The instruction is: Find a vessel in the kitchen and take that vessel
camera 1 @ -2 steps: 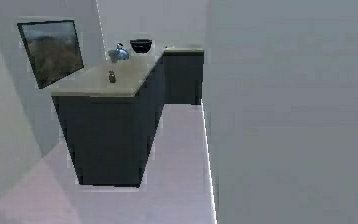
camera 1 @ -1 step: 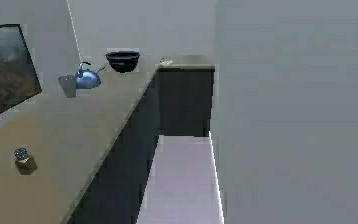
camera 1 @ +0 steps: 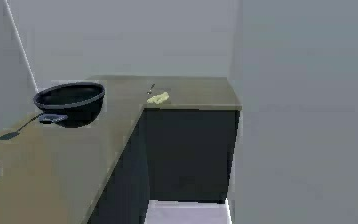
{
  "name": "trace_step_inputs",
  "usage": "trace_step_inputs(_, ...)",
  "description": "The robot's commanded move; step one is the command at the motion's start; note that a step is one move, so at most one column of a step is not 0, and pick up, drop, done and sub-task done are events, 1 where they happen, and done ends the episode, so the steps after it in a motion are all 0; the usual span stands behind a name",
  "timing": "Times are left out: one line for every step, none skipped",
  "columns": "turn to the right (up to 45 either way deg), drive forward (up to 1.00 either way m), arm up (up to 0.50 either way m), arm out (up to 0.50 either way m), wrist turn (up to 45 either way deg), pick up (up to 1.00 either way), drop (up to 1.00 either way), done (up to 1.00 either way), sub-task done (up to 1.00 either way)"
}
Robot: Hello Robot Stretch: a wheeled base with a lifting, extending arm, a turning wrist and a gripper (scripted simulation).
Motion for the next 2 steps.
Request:
trace_step_inputs(9.0, 0.0, 0.0, 0.0, 0.0, 0.0, 0.0, 0.0, 0.0)
trace_step_inputs(0.0, 0.1, 0.0, 0.0, 0.0, 0.0, 0.0, 0.0, 0.0)
